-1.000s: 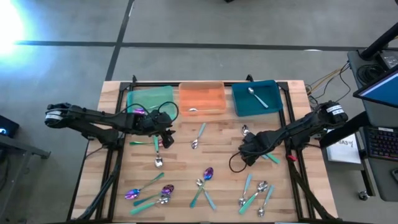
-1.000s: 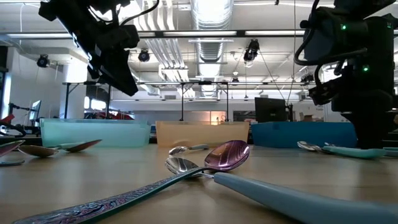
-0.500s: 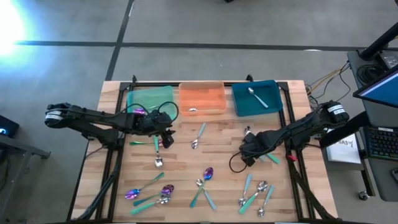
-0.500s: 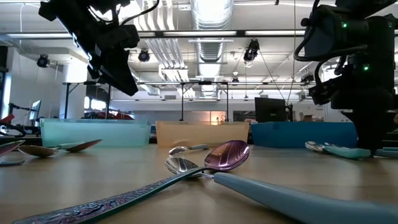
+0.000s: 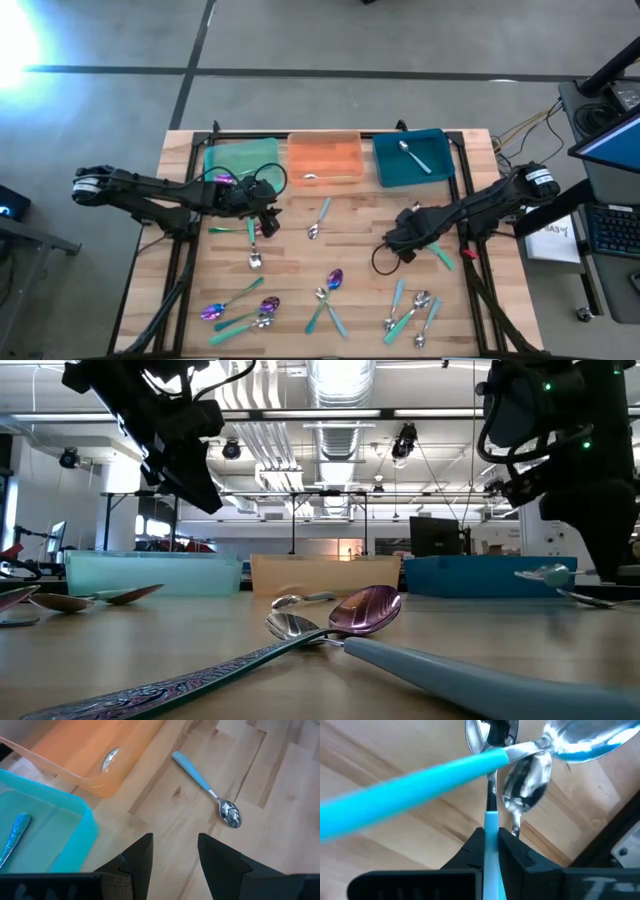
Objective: Sort silverware by color (type)
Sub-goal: Put the light blue spoon into the blue bin
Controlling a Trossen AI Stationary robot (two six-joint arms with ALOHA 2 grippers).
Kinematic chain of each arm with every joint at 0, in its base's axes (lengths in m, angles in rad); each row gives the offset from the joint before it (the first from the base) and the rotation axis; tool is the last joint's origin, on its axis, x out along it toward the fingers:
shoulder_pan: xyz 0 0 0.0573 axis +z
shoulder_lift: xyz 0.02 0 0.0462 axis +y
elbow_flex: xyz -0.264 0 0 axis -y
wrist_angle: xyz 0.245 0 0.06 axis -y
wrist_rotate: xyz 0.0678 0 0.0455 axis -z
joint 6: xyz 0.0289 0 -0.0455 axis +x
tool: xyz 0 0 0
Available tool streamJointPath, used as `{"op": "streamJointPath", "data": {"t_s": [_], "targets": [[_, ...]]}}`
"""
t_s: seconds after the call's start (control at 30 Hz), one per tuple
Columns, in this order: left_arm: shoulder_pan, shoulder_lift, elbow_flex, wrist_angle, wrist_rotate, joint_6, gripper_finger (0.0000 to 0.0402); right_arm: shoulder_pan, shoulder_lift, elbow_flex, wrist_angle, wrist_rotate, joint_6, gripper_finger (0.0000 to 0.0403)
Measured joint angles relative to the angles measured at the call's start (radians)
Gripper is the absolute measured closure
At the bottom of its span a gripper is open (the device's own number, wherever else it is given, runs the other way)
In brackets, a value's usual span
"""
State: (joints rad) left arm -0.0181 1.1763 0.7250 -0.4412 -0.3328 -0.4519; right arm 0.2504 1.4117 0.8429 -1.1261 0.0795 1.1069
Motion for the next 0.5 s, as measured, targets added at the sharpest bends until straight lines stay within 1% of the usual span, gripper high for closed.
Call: {"op": "streamJointPath", "data": {"t_s": [0.27,0.5], "targets": [[0.000,0.000,0.000,0.000,-0.001,0.021,0.0260,0.000,0.021,0.099,-0.195,0.026,-0.008,0.0383],[0.000,0.000,-0.001,0.000,-0.001,0.021,0.0260,0.000,0.025,0.173,-0.308,0.026,-0.018,0.0383]]}}
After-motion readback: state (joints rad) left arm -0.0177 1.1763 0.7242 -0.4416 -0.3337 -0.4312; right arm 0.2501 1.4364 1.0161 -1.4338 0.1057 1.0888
